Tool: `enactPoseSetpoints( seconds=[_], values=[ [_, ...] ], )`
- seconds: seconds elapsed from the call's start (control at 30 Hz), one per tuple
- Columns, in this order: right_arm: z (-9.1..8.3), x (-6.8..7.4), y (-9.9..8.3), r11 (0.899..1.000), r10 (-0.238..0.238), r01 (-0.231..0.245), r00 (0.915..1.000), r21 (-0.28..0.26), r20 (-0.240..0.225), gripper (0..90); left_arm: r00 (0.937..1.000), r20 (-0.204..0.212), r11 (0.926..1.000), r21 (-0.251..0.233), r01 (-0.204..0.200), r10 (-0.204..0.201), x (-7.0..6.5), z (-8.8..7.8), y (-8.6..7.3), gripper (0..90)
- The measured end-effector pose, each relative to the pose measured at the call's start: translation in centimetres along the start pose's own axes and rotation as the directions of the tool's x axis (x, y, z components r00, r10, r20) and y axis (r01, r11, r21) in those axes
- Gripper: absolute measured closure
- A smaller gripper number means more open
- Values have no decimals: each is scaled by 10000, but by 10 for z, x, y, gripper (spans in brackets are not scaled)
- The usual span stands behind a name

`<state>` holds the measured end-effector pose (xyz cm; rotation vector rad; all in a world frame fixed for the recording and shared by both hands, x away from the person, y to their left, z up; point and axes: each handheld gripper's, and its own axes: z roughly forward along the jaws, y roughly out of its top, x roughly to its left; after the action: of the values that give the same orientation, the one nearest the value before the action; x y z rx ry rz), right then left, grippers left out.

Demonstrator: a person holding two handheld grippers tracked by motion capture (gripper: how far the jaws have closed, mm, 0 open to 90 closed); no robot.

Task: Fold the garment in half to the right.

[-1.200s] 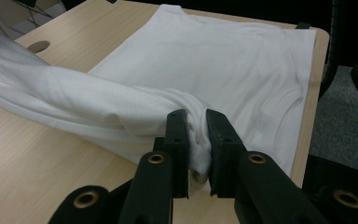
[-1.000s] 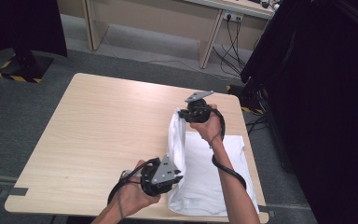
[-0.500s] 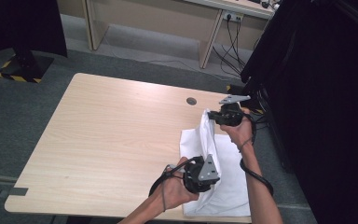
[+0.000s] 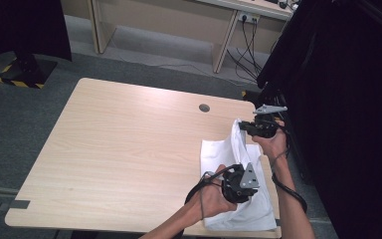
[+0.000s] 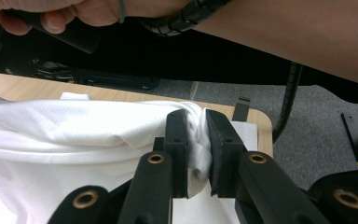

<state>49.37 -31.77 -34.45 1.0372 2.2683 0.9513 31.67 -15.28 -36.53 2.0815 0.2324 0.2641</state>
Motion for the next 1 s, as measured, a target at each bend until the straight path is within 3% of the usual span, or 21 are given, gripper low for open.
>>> enactPoseSetpoints(
  seconds=[0.27,0.57,0.73,0.77,0.93,1.0],
  values=[
    [2,-10,-18,9995,280,-281,9996,130,97,858,9991,309,9989,361,292,-303,-2,28,-11,795],
    [9,-18,-33,9972,588,-598,9980,440,234,854,9971,534,9974,489,525,-551,-1,38,-22,776],
    [11,-19,-37,9960,641,-662,9973,607,344,833,9946,764,9960,620,649,-695,2,41,-32,710],
    [12,-19,-37,9960,659,-680,9971,574,370,814,9943,806,9960,619,645,-694,3,41,-34,662],
    [13,-18,-39,9941,616,-664,9964,858,579,727,9918,736,9944,244,1032,-1048,13,31,-42,523],
    [13,-16,-42,9940,648,-696,9962,845,586,683,9927,412,9933,279,1121,-1132,19,25,-50,451]
  ],
)
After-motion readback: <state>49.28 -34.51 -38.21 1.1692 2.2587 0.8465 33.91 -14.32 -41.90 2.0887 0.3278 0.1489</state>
